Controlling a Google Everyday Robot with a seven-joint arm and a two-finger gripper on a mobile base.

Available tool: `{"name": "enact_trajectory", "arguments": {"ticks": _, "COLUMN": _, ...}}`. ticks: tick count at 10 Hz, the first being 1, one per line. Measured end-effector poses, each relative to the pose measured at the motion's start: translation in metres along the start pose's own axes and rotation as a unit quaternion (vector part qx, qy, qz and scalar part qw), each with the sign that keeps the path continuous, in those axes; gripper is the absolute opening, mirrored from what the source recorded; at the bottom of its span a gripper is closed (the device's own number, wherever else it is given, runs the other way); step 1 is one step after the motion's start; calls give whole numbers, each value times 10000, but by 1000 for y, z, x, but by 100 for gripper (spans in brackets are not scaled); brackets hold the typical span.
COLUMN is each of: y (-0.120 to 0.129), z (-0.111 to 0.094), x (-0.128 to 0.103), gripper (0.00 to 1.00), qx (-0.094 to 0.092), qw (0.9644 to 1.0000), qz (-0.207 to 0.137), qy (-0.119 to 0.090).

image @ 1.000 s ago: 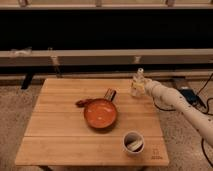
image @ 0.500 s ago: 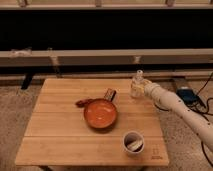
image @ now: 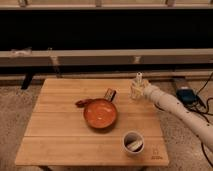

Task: Stand the bottle upright

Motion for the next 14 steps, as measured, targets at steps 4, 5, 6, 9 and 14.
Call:
{"name": "enact_trajectory", "arguments": {"ticks": 4, "y": 3, "z": -5, "x": 7, "gripper": 70, "qx": 17, "qw": 10000, "qz": 19, "qy": 65}}
{"name": "enact_trajectory", "arguments": {"ticks": 5, "y": 3, "z": -7, "x": 9, "gripper": 70, "qx": 31, "qw": 10000, "qz": 40, "qy": 85}}
{"name": "enact_trajectory", "arguments": {"ticks": 6, "y": 2, "z": -12, "x": 14, "gripper": 70, "qx": 58, "qw": 9999, "qz": 89, "qy": 133}}
{"name": "enact_trajectory", "arguments": {"ticks": 9, "y": -6, "z": -24, "x": 14, "gripper": 70, "qx": 156, "qw": 9997, "qz": 68, "qy": 152}}
{"name": "enact_trajectory", "arguments": {"ticks": 14, "y": -28, "z": -43, "x": -8, "gripper": 70, "qx": -336, "qw": 9992, "qz": -152, "qy": 130}}
